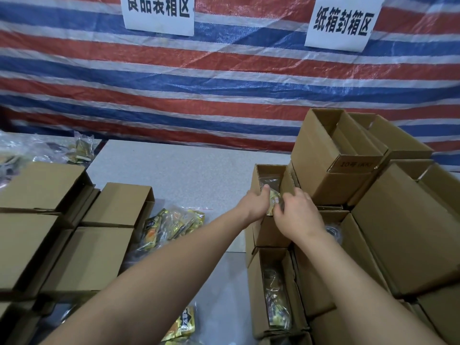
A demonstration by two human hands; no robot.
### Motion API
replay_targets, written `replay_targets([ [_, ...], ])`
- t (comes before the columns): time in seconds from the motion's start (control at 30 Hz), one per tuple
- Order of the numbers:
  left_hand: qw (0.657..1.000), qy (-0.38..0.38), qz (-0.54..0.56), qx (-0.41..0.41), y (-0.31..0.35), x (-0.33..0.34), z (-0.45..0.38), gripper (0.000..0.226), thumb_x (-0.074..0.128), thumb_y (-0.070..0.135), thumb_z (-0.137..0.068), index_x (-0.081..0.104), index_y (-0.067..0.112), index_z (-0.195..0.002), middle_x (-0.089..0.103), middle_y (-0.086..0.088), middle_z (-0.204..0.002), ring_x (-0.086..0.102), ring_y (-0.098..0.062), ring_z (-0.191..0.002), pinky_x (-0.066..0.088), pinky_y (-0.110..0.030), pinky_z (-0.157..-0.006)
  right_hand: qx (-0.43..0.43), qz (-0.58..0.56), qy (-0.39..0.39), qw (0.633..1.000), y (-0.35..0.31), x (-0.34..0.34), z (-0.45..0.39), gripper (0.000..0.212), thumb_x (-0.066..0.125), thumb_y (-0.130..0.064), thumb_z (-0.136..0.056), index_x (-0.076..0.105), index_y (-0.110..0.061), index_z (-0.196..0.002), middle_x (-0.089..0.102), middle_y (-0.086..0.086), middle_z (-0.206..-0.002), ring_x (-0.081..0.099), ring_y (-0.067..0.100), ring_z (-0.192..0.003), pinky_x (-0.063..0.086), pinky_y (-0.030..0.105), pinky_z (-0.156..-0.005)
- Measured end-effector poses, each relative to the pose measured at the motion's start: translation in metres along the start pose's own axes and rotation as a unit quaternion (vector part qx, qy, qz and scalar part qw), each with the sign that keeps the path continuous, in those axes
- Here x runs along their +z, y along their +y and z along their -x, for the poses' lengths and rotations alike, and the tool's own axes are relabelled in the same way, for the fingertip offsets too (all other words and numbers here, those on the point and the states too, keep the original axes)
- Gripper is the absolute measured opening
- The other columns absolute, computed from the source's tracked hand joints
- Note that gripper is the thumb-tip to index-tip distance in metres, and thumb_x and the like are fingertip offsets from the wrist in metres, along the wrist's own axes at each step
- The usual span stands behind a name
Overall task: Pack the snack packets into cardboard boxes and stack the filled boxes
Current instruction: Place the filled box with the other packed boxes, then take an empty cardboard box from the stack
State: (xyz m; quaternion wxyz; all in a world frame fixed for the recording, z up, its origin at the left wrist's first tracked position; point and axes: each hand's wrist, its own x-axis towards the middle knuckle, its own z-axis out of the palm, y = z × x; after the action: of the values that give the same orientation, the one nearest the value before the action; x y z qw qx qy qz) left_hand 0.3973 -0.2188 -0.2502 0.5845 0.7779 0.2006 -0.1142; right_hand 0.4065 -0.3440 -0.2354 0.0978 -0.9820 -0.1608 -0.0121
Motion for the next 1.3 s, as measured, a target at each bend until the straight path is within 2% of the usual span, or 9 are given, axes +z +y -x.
replay_targets([
  [0.17, 1.0, 0.017, -0.019, -0.007, -0.016, -0.028, 0.012, 0.073, 0.021, 0.054, -0.104, 0.017, 0.005, -0.157, 0.018, -0.011, -0.165, 0.02, -0.03, -0.151, 0.021, -0.043, -0.119, -0.023, -0.01, 0.018, 1.0, -0.019, -0.008, 0.003, 0.036, 0.044, -0.034, -0.1, 0.063, -0.006, -0.112, 0.057, 0.014, -0.115, 0.052, 0.029, -0.113, 0.045, 0.039, -0.094],
  [0.33, 0.999, 0.035, -0.04, 0.008, -0.032, -0.06, 0.038, 0.065, 0.022, 0.049, -0.105, 0.031, 0.005, -0.153, 0.031, -0.011, -0.16, 0.031, -0.028, -0.145, 0.028, -0.038, -0.111, -0.051, -0.01, 0.021, 0.998, -0.047, -0.011, 0.016, 0.035, 0.046, -0.036, -0.1, 0.062, -0.01, -0.116, 0.057, 0.009, -0.121, 0.053, 0.024, -0.114, 0.048, 0.038, -0.091],
  [0.43, 0.994, 0.059, -0.088, 0.037, -0.045, -0.086, 0.06, 0.052, 0.028, 0.045, -0.106, 0.053, 0.008, -0.132, 0.053, -0.011, -0.137, 0.049, -0.023, -0.113, 0.032, -0.029, -0.09, -0.06, -0.022, 0.015, 0.998, -0.066, -0.012, 0.025, 0.036, 0.045, -0.038, -0.1, 0.062, -0.01, -0.115, 0.057, 0.009, -0.12, 0.054, 0.026, -0.113, 0.05, 0.038, -0.09],
  [0.53, 0.988, 0.092, -0.112, 0.056, -0.062, -0.112, 0.083, 0.036, 0.034, 0.038, -0.105, 0.057, 0.011, -0.103, 0.059, -0.008, -0.106, 0.054, -0.025, -0.096, 0.038, -0.033, -0.081, -0.074, -0.043, 0.009, 0.996, -0.089, -0.008, 0.039, 0.037, 0.045, -0.038, -0.099, 0.063, -0.009, -0.114, 0.059, 0.01, -0.116, 0.056, 0.026, -0.108, 0.048, 0.037, -0.088],
  [0.67, 0.986, 0.118, -0.108, 0.048, -0.092, -0.136, 0.116, 0.038, 0.036, 0.035, -0.105, 0.06, 0.006, -0.11, 0.062, -0.011, -0.108, 0.058, -0.029, -0.103, 0.04, -0.033, -0.083, -0.09, -0.083, -0.031, 0.992, -0.117, 0.005, 0.061, 0.044, 0.045, -0.039, -0.101, 0.058, -0.008, -0.13, 0.056, 0.01, -0.131, 0.055, 0.028, -0.117, 0.048, 0.04, -0.095],
  [0.87, 0.985, 0.14, -0.097, 0.021, -0.149, -0.162, 0.156, 0.032, 0.039, 0.033, -0.104, 0.058, 0.01, -0.115, 0.067, -0.014, -0.109, 0.062, -0.023, -0.091, 0.053, -0.04, -0.087, -0.108, -0.09, -0.074, 0.987, -0.145, 0.035, 0.086, 0.035, 0.045, -0.033, -0.101, 0.06, -0.007, -0.119, 0.057, 0.012, -0.125, 0.055, 0.029, -0.115, 0.046, 0.038, -0.093],
  [0.97, 0.983, 0.15, -0.102, -0.001, -0.176, -0.173, 0.18, 0.031, 0.041, 0.036, -0.105, 0.058, 0.015, -0.12, 0.067, -0.004, -0.104, 0.062, -0.013, -0.082, 0.055, -0.032, -0.078, -0.126, -0.09, -0.082, 0.985, -0.162, 0.047, 0.097, 0.033, 0.046, -0.031, -0.099, 0.061, -0.009, -0.118, 0.058, 0.011, -0.122, 0.057, 0.029, -0.111, 0.046, 0.037, -0.088],
  [1.13, 0.96, 0.243, -0.14, -0.025, -0.229, -0.211, 0.233, 0.028, 0.043, 0.03, -0.102, 0.064, 0.015, -0.114, 0.067, -0.004, -0.107, 0.064, -0.019, -0.095, 0.056, -0.042, -0.088, -0.2, -0.086, -0.13, 0.967, -0.219, 0.067, 0.121, 0.02, 0.048, -0.03, -0.096, 0.058, -0.016, -0.106, 0.062, 0.008, -0.113, 0.059, 0.026, -0.102, 0.048, 0.036, -0.081],
  [1.3, 0.908, 0.337, -0.228, -0.102, -0.299, -0.243, 0.278, 0.052, 0.048, 0.042, -0.099, 0.045, 0.019, -0.145, 0.046, -0.006, -0.148, 0.046, -0.023, -0.133, 0.038, -0.044, -0.114, -0.276, -0.093, -0.183, 0.939, -0.288, 0.088, 0.153, 0.039, 0.05, -0.03, -0.096, 0.056, -0.013, -0.131, 0.056, 0.007, -0.125, 0.059, 0.025, -0.115, 0.05, 0.037, -0.093],
])
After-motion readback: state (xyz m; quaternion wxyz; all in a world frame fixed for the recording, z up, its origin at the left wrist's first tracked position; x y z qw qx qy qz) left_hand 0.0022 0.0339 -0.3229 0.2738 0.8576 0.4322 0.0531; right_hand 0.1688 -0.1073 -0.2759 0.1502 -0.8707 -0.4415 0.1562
